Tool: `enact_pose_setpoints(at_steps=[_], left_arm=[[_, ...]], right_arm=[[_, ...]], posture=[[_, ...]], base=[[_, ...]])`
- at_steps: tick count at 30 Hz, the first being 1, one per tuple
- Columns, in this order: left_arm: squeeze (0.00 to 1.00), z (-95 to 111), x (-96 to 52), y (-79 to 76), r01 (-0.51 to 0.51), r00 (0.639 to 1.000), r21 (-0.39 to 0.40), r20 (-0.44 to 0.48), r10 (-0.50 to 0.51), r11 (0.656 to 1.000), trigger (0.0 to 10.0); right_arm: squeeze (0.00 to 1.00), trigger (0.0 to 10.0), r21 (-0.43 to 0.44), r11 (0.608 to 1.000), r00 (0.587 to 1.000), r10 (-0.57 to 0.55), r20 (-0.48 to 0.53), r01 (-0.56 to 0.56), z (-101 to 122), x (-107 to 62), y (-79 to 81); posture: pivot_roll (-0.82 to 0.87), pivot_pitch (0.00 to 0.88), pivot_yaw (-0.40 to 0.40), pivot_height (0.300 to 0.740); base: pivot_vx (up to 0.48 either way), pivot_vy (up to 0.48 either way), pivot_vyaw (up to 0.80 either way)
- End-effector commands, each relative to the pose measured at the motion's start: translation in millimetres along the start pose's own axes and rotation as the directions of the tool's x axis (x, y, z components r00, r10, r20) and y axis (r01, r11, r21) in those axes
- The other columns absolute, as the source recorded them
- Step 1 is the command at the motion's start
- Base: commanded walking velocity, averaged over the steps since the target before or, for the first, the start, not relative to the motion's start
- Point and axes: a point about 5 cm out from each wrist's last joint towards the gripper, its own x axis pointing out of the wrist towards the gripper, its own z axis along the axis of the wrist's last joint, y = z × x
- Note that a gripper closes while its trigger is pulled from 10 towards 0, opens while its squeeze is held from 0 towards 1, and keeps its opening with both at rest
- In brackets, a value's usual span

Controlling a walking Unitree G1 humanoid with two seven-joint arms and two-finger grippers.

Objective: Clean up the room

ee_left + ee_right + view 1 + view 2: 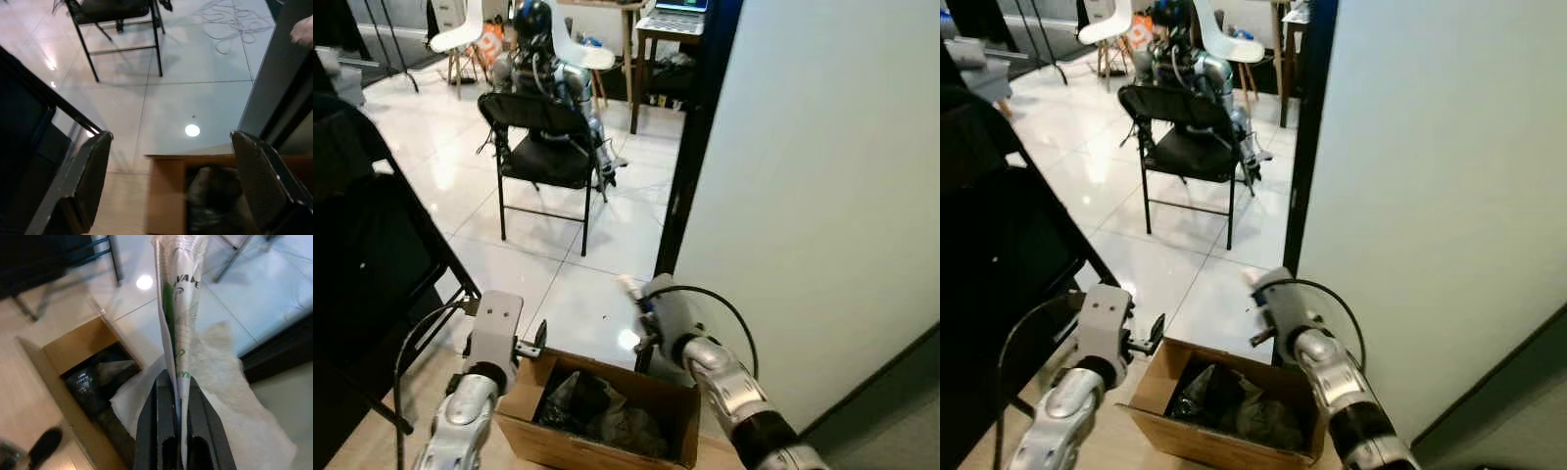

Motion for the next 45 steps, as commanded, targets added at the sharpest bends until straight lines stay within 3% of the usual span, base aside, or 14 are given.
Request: enact_pose_setpoints(at_steps=[1, 3, 5, 9, 12, 13, 17, 21, 23, 29, 34, 35, 38, 45], left_arm=[[0.0, -4.9, -3.3, -2.0, 0.032, 0.999, 0.035, -0.013, -0.032, 0.999, 10.0], [0.0, -5.8, -9.4, 7.9, 0.07, 0.998, 0.152, -0.016, -0.068, 0.986, 10.0], [0.0, -5.2, -13.3, 9.4, 0.091, 0.996, 0.196, -0.017, -0.09, 0.976, 10.0], [0.0, -3.7, -17.4, 10.7, 0.101, 0.995, 0.212, -0.014, -0.101, 0.972, 10.0], [0.0, 2.6, -27.5, 10.6, 0.127, 0.991, 0.219, 0.009, -0.132, 0.967, 10.0], [0.0, 12.9, -39.3, 8.0, 0.179, 0.979, 0.238, 0.049, -0.196, 0.955, 10.0], [0.0, 24.0, -51.7, 3.4, 0.269, 0.951, 0.246, 0.084, -0.297, 0.931, 10.0], [0.0, 28.2, -55.5, 2.7, 0.296, 0.941, 0.243, 0.091, -0.325, 0.924, 10.0], [0.0, 34.6, -71.1, -0.6, 0.399, 0.9, 0.269, 0.067, -0.43, 0.877, 10.0], [0.0, 37.1, -90.4, -0.8, 0.458, 0.875, 0.284, 0.023, -0.483, 0.843, 10.0], [0.0, 37.7, -95.3, -1.4, 0.469, 0.87, 0.283, 0.014, -0.493, 0.837, 10.0], [0.0, 40.2, -99.9, -4.6, 0.489, 0.859, 0.279, 0.01, -0.512, 0.827, 10.0], [0.0, 42.1, -100.5, -5.5, 0.498, 0.853, 0.278, 0.011, -0.521, 0.822, 10.0], [0.0, 41.5, -103.8, -6.3, 0.52, 0.841, 0.284, -0.008, -0.54, 0.806, 10.0]], right_arm=[[0.0, 10.0, -0.029, 0.999, 0.998, 0.04, -0.053, -0.041, -12.0, 1.0, 5.2], [0.0, 10.0, -0.072, 0.988, 0.986, 0.128, -0.109, -0.136, -15.1, 7.3, 14.5], [0.0, 10.0, -0.067, 0.985, 0.981, 0.15, -0.124, -0.159, -17.7, 8.6, 18.3], [0.0, 10.0, -0.068, 0.981, 0.975, 0.169, -0.145, -0.18, -21.7, 9.5, 22.8], [0.0, 10.0, -0.088, 0.975, 0.965, 0.183, -0.189, -0.202, -31.2, 10.5, 32.1], [0.0, 10.0, -0.115, 0.973, 0.962, 0.173, -0.213, -0.201, -36.1, 11.1, 36.2], [0.0, 10.0, -0.137, 0.976, 0.966, 0.138, -0.217, -0.17, -38.1, 12.1, 36.7], [0.0, 10.0, -0.155, 0.975, 0.969, 0.124, -0.213, -0.159, -38.5, 12.6, 36.8], [0.0, 10.0, -0.194, 0.977, 0.979, 0.047, -0.198, -0.086, -41.6, 12.2, 31.3], [0.0, 10.0, -0.193, 0.981, 0.983, -0.011, -0.186, -0.026, -43.8, 10.9, 25.6], [0.0, 10.0, -0.209, 0.978, 0.983, -0.021, -0.181, -0.018, -44.6, 10.5, 25.1], [0.0, 10.0, -0.262, 0.965, 0.984, -0.033, -0.173, -0.014, -47.0, 8.9, 22.8], [0.0, 10.0, -0.295, 0.955, 0.985, -0.054, -0.162, 0.004, -47.4, 7.9, 19.5], [0.03, 10.0, -0.312, 0.95, 0.984, -0.083, -0.156, 0.03, -50.0, 6.0, 15.3]], posture=[[-0.02, 0.139, -0.064, 0.74], [-0.01, 0.201, -0.074, 0.74], [0.01, 0.231, -0.077, 0.74], [0.02, 0.259, -0.081, 0.74], [0.05, 0.332, -0.09, 0.74], [0.1, 0.384, -0.089, 0.74], [0.11, 0.399, -0.089, 0.74], [0.15, 0.424, -0.089, 0.74], [0.19, 0.441, -0.086, 0.74], [0.23, 0.451, -0.085, 0.74], [0.23, 0.451, -0.085, 0.74], [0.24, 0.45, -0.086, 0.74], [0.25, 0.45, -0.084, 0.74], [0.25, 0.448, -0.081, 0.74]], base=[[0.0, 0.0, 0.0], [0.0, 0.0, 0.0], [0.0, 0.0, 0.0], [0.0, 0.0, 0.0], [0.0, 0.0, 0.0], [0.0, 0.0, 0.0], [0.0, 0.0, 0.0], [0.0, 0.0, 0.0], [0.0, 0.0, 0.0], [0.0, 0.0, 0.0], [0.0, 0.0, 0.0], [0.0, 0.0, 0.0], [0.0, 0.0, 0.0], [0.0, 0.0, 0.0]])
